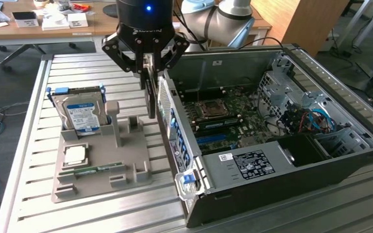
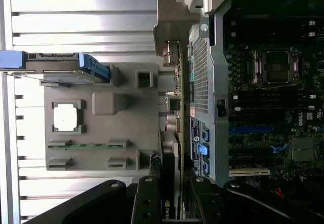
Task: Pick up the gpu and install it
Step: 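Pick up the gpu and move the gpu toward the slot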
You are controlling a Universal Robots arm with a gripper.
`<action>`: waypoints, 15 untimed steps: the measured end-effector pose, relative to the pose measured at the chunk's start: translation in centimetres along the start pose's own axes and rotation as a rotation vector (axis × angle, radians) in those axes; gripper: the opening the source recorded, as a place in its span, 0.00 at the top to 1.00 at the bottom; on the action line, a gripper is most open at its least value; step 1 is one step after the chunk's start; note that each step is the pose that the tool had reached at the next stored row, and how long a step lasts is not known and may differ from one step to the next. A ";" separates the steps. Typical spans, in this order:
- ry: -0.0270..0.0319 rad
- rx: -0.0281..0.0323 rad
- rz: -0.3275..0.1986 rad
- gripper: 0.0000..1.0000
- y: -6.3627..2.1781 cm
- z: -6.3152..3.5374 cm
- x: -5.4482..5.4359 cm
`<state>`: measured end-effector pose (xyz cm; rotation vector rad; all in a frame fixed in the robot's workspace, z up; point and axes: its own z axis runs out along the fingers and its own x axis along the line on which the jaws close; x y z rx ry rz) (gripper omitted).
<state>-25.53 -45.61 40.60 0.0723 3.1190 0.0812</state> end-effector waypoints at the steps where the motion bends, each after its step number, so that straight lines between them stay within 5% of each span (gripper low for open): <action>1: 0.0000 0.0000 0.000 0.73 0.00 0.00 0.0; 15: 0.0000 0.0000 0.000 0.73 0.03 0.01 -0.7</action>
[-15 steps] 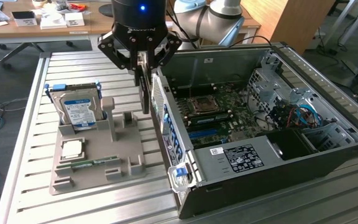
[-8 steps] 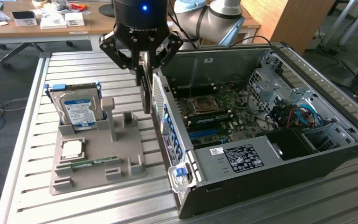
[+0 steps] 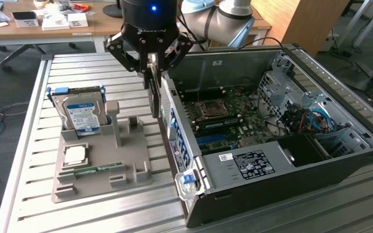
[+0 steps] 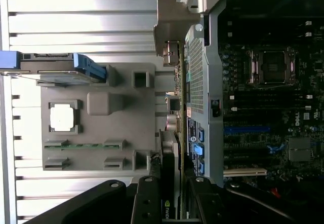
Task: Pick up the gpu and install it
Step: 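Pick up the gpu and move the gpu toward the slot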
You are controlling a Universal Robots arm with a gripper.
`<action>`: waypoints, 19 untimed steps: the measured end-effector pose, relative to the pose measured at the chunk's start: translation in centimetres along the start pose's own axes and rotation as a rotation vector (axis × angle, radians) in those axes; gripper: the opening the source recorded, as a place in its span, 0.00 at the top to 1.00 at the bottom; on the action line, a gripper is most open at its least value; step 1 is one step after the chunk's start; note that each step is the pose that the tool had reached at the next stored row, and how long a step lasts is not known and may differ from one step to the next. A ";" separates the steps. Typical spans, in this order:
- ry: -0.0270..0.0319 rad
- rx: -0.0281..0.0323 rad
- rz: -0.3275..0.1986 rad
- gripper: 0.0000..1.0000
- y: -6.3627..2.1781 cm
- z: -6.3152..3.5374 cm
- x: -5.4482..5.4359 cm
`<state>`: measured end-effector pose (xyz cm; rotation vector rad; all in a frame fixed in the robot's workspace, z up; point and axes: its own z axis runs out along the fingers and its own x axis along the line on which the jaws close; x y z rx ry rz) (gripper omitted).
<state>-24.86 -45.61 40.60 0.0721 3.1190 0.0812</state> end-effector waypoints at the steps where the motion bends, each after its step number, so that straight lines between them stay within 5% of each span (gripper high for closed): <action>1: -0.0001 0.0000 0.000 0.73 0.00 0.00 -0.1; 19: 0.0000 0.0000 0.000 0.73 0.06 0.03 -1.4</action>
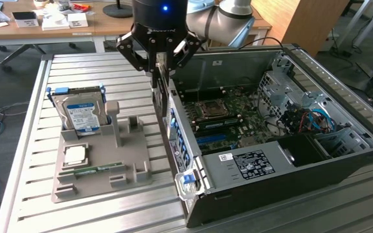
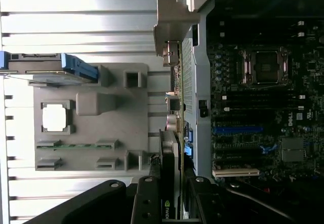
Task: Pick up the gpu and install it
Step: 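Pick up the gpu and move the gpu toward the slot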
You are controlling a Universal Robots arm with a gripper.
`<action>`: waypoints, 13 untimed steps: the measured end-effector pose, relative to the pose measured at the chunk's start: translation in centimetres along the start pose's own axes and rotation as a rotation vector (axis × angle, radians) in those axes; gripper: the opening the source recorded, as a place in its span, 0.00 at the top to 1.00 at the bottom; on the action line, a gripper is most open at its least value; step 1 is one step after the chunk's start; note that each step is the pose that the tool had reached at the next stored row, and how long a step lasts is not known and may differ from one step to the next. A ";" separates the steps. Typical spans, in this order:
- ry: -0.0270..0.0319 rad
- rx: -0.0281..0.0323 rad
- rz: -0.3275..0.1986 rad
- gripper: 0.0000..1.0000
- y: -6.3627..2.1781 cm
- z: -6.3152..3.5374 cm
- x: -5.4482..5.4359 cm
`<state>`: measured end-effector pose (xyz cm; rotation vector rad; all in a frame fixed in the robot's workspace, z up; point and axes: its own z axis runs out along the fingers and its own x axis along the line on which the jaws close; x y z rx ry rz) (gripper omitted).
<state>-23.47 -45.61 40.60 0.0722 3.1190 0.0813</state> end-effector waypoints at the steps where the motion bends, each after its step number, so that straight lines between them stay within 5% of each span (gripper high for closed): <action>1: 0.0000 0.0000 0.000 0.73 0.01 0.00 -0.1; 13: 0.0000 0.0000 0.000 0.73 0.07 0.03 -1.3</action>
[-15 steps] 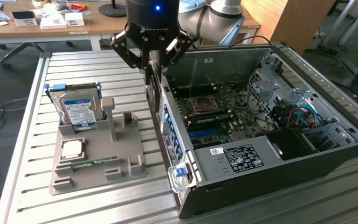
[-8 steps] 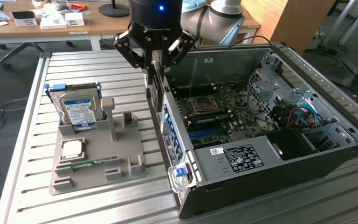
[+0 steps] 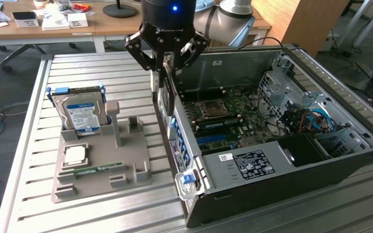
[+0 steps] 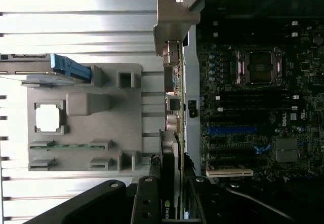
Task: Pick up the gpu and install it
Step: 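Pick up the gpu and move the gpu toward the slot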
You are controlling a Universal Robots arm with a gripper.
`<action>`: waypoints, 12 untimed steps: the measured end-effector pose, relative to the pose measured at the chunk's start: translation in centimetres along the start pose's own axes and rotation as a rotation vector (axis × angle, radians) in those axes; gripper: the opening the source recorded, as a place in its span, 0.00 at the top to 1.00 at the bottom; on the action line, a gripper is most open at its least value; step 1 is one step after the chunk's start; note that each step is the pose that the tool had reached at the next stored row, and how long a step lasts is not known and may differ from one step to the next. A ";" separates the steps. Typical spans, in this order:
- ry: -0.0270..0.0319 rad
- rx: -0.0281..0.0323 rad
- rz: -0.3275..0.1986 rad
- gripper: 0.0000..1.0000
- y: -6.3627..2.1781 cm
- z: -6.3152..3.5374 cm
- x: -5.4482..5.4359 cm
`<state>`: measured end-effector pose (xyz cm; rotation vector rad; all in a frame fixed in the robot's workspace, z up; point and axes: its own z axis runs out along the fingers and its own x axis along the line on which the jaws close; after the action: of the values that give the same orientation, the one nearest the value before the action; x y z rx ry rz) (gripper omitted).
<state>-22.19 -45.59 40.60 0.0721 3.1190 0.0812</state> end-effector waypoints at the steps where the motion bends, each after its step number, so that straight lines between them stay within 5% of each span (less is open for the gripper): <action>1: 0.0000 0.0001 0.000 0.73 0.01 0.00 -0.1; 12: 0.0000 0.0001 0.000 0.73 0.14 0.05 -2.4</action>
<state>-19.83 -45.56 40.60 0.0722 3.1190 0.0811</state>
